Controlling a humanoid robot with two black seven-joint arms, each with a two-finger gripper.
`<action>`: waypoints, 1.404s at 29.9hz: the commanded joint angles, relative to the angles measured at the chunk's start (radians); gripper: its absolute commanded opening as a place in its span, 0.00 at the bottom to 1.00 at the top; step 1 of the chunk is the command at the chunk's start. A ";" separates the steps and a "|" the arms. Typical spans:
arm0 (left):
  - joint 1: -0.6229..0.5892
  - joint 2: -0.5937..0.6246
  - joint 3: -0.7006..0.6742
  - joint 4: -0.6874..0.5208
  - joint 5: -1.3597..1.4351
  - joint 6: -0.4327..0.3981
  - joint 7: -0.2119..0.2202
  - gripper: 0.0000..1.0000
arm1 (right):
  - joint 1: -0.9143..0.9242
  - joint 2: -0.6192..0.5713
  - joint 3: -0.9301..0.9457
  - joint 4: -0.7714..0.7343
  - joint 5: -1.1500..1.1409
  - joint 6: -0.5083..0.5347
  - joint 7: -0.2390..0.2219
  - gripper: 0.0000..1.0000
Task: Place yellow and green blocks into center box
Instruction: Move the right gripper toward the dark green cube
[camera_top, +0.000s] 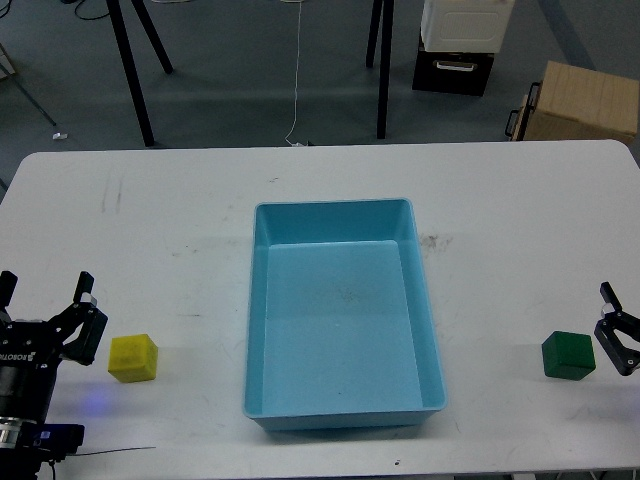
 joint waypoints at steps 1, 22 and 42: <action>-0.006 -0.001 0.004 0.000 0.002 0.000 0.004 1.00 | 0.017 -0.020 0.016 -0.001 -0.004 -0.010 -0.002 1.00; -0.080 0.021 0.016 0.016 0.006 0.000 0.009 1.00 | 1.035 -0.854 -0.728 -0.138 -0.587 -0.145 -0.288 1.00; -0.130 0.007 0.087 0.082 0.071 0.000 0.003 1.00 | 1.141 -0.710 -1.095 -0.092 -1.210 0.018 -0.400 1.00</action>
